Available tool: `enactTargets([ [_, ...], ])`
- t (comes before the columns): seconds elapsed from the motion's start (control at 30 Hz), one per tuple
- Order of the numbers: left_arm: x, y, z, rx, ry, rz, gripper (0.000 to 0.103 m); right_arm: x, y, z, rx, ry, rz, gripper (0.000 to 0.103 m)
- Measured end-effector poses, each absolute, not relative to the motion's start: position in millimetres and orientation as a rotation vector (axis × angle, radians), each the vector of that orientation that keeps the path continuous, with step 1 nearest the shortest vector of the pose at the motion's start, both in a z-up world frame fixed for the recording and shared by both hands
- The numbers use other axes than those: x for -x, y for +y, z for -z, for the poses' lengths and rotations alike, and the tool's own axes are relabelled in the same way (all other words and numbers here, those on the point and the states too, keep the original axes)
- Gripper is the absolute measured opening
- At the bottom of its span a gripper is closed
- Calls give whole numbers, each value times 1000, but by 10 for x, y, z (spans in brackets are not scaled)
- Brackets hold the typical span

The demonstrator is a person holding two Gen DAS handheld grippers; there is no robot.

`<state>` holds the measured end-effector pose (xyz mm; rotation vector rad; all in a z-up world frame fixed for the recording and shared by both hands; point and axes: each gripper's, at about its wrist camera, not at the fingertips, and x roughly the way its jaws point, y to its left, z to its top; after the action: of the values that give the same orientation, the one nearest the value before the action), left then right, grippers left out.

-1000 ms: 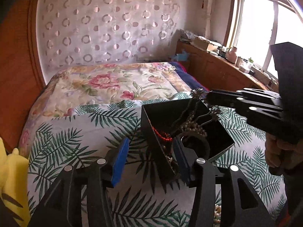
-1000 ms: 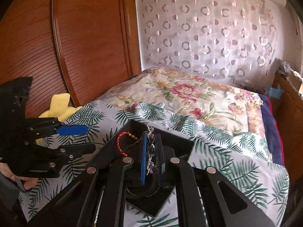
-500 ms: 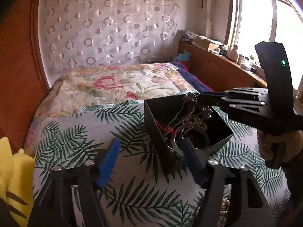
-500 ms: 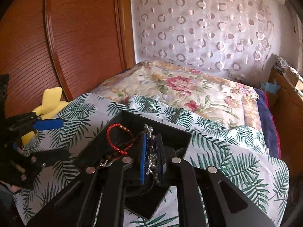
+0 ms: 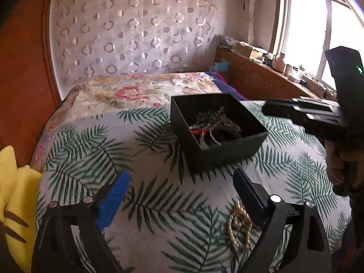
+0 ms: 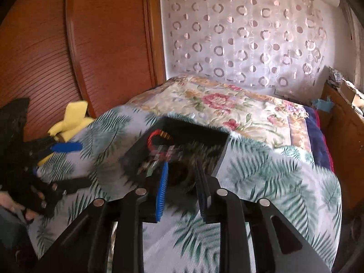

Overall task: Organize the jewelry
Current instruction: 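Withdraw both tools from the box toward the last pearl necklace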

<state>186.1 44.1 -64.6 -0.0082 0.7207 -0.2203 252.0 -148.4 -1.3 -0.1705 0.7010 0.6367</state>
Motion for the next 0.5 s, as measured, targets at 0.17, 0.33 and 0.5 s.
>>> enactTargets([
  [0.17,-1664,440,754,15,737,224,91,-2087,-1519,225,176,760,-673,26],
  [0.33,-1491,482,838,26,751,219,91,-1747,-1448,436,204,810,-706,26],
  [0.5,-1342,534,894,39,763,206,91,-1533,-1344,516,211,839,-751,26],
])
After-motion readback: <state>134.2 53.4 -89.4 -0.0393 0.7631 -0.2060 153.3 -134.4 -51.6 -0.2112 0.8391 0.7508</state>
